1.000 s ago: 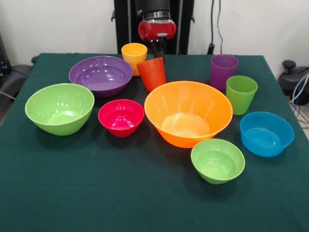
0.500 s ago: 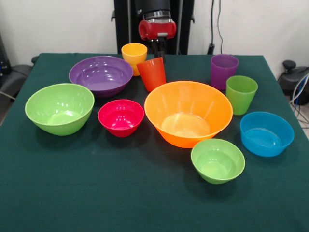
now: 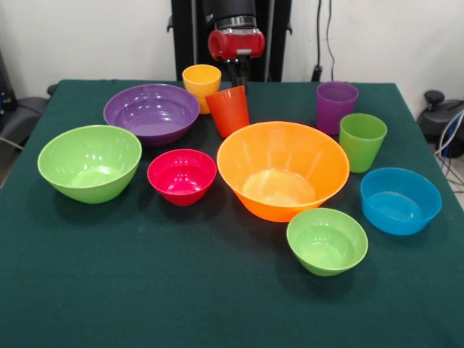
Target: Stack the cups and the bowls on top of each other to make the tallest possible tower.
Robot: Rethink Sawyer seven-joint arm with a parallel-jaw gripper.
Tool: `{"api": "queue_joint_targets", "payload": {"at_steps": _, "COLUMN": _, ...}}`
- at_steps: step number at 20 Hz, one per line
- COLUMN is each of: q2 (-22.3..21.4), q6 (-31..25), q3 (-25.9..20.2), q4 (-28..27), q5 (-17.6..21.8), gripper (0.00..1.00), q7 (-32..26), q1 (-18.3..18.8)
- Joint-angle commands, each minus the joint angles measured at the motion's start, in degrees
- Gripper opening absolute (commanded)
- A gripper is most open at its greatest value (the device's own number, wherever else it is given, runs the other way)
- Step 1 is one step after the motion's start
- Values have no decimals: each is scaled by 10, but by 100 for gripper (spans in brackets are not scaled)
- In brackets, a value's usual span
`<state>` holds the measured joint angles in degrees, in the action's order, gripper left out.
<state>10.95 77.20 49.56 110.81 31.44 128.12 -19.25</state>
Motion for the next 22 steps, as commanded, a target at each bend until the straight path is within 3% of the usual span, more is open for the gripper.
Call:
{"api": "queue_joint_targets", "payload": {"at_steps": 1, "q2": 1, "q6": -17, "q3": -55, "q4": -59, "q5": 2, "gripper": 0, "q7": -53, "q1": -4}}
{"api": "queue_joint_targets", "payload": {"at_steps": 22, "q2": 2, "q6": -25, "q3": -54, "q4": -59, "q5": -1, "gripper": 0, "q7": -51, "q1": -5}}
